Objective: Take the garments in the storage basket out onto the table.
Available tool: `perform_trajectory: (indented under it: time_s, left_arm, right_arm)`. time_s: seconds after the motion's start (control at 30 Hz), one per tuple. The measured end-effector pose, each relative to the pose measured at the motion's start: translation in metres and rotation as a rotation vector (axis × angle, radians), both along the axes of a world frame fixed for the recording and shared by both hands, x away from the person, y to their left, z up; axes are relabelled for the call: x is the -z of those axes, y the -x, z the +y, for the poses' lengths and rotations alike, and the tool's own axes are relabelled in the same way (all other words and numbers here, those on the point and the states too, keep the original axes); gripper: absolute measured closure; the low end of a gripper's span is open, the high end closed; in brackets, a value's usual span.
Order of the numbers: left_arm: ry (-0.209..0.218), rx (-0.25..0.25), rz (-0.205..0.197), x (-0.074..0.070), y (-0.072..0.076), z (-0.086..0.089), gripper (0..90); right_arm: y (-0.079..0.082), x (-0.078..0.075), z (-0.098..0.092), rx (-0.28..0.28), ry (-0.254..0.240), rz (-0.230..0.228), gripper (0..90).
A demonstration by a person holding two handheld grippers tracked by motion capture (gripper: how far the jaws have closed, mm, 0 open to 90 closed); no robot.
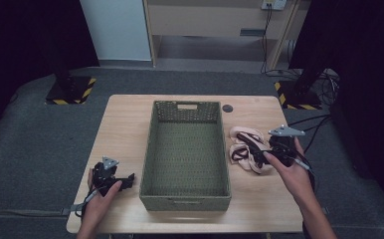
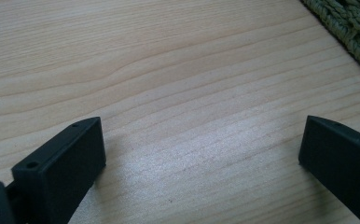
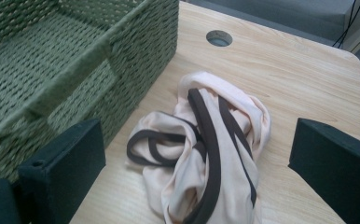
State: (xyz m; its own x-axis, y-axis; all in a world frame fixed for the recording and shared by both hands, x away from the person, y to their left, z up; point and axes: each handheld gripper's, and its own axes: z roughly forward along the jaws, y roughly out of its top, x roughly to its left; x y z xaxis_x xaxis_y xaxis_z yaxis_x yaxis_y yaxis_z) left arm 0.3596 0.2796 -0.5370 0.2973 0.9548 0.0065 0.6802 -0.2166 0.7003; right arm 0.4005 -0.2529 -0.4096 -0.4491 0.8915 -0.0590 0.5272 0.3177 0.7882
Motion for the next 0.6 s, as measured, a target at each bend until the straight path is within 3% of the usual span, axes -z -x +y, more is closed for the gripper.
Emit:
perform_trajectory:
  time_s: [0.6]
  left_arm:
    - [0.0, 0.0, 0.0, 0.0, 0.0, 0.0, 0.0]
  right_arm:
    - [0.031, 0.018, -0.012, -0.024, 0.016, 0.027, 3.5]
